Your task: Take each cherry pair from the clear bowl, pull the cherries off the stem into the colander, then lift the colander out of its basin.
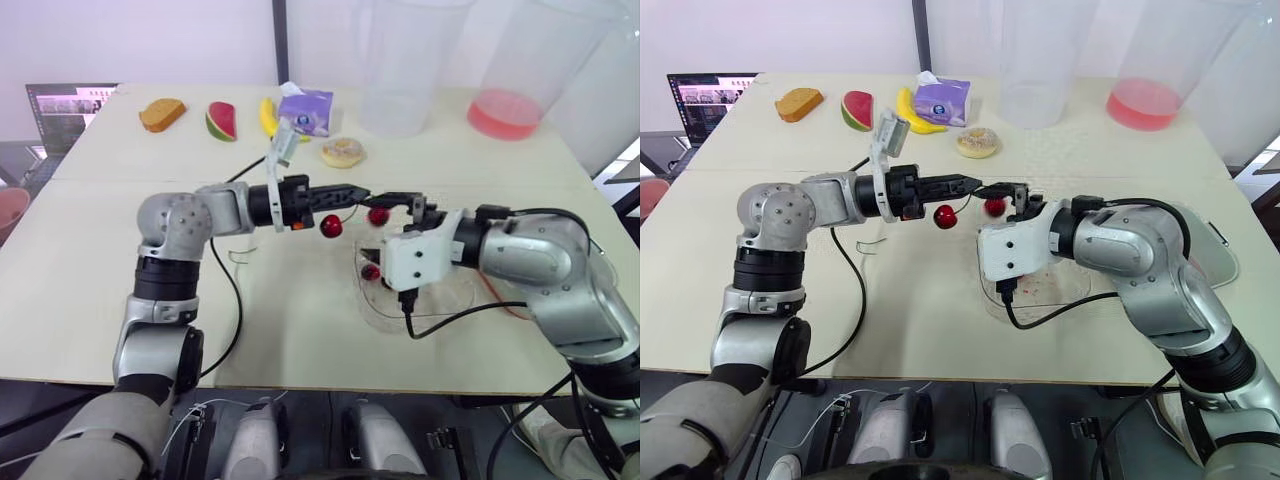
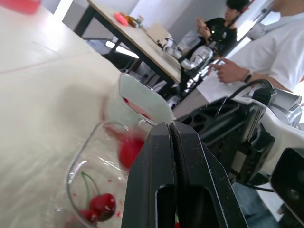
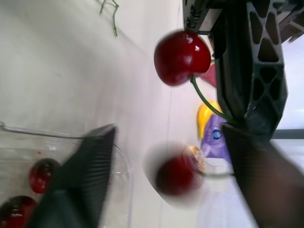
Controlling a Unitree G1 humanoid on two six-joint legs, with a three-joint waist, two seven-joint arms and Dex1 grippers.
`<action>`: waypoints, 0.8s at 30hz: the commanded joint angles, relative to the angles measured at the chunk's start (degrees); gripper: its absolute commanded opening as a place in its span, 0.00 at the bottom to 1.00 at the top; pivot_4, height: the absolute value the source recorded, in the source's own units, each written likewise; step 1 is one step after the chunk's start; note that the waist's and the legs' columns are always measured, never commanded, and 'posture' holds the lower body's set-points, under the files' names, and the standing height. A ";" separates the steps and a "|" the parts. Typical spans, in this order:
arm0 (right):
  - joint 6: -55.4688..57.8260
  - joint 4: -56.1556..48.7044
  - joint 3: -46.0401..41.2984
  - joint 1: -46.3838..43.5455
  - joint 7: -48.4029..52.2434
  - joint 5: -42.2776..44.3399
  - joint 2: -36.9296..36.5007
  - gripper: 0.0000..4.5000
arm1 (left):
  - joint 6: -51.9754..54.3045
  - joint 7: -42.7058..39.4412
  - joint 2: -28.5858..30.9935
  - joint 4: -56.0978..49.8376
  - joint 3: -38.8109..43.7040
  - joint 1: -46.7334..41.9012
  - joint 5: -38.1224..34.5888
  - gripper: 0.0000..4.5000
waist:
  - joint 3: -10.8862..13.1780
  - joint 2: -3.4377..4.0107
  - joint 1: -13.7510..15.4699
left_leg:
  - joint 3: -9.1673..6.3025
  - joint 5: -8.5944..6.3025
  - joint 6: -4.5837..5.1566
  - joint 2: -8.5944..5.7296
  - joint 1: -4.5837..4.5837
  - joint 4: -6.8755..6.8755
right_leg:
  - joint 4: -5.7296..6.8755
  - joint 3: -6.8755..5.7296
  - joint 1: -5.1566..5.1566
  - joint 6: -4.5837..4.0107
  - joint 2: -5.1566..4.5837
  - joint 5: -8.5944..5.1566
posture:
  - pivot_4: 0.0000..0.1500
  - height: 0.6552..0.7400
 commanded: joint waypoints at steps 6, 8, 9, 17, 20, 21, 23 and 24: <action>24.89 -9.14 -17.06 -2.44 3.38 25.31 -0.25 0.99 | -7.49 -9.05 6.68 -0.87 -4.23 -2.48 5.68 0.00 | 0.00 0.00 0.01 | -0.02 0.00 0.00 0.01 0.00 -0.01 | -0.01 -0.01 0.02 0.00 -0.01 0.00 | 1.00 1.00; 34.02 -9.75 -18.91 -3.47 2.47 30.86 -0.81 0.99 | -9.04 -11.91 8.36 -1.83 -5.71 -2.46 6.70 0.00 | 0.00 0.00 -0.01 | -0.02 0.00 0.00 0.02 0.01 -0.02 | -0.01 -0.01 0.02 -0.01 -0.05 0.00 | 1.00 1.00; 39.90 -8.84 -19.28 -4.82 1.25 32.97 -0.85 0.99 | -10.60 -14.50 9.77 -3.19 -6.77 -2.19 7.35 0.00 | 0.00 0.00 -0.03 | -0.02 0.00 0.01 0.02 0.01 -0.03 | -0.01 -0.01 0.02 -0.01 -0.06 0.00 | 1.00 1.00; 61.86 -4.46 -16.79 -13.19 -5.36 45.26 5.04 0.99 | -15.03 -24.20 14.68 -10.49 -7.32 -3.30 6.39 0.00 | 0.00 0.01 -0.24 | 0.00 -0.22 0.37 0.03 0.00 -0.09 | -0.03 0.01 -0.02 -0.03 -0.10 0.00 | 1.00 1.00; 65.75 -3.55 -17.13 -15.49 -7.79 48.55 8.86 0.99 | -15.05 -24.28 14.74 -11.10 -6.69 -4.19 6.01 0.00 | 0.00 0.00 -0.09 | -0.02 -0.22 0.38 0.03 -0.01 -0.08 | -0.03 0.00 -0.03 -0.03 -0.06 0.00 | 1.00 1.00; 66.94 -3.20 -17.46 -16.20 -8.63 49.62 10.13 0.99 | -14.88 -24.11 14.69 -11.18 -6.52 -4.40 5.87 0.00 | 0.00 0.01 -0.09 | -0.01 -0.23 0.39 0.02 -0.03 -0.08 | -0.03 0.00 -0.05 -0.03 -0.05 0.00 | 1.00 1.00; 67.86 -2.63 -17.30 -17.41 -9.84 51.19 11.92 0.99 | -14.60 -23.48 14.26 -11.07 -6.19 -4.78 5.67 0.00 | 0.00 0.00 -0.06 | 0.00 -0.24 0.41 0.01 -0.04 -0.08 | -0.04 0.00 -0.04 -0.02 -0.06 0.00 | 1.00 1.00; 68.03 -2.40 -17.09 -17.75 -10.47 51.64 12.36 0.99 | -14.51 -23.25 14.08 -11.12 -6.11 -4.82 5.56 0.00 | 0.00 0.00 -0.05 | 0.00 -0.24 0.41 0.01 -0.04 -0.07 | -0.04 0.00 -0.04 -0.02 -0.06 0.00 | 1.00 1.00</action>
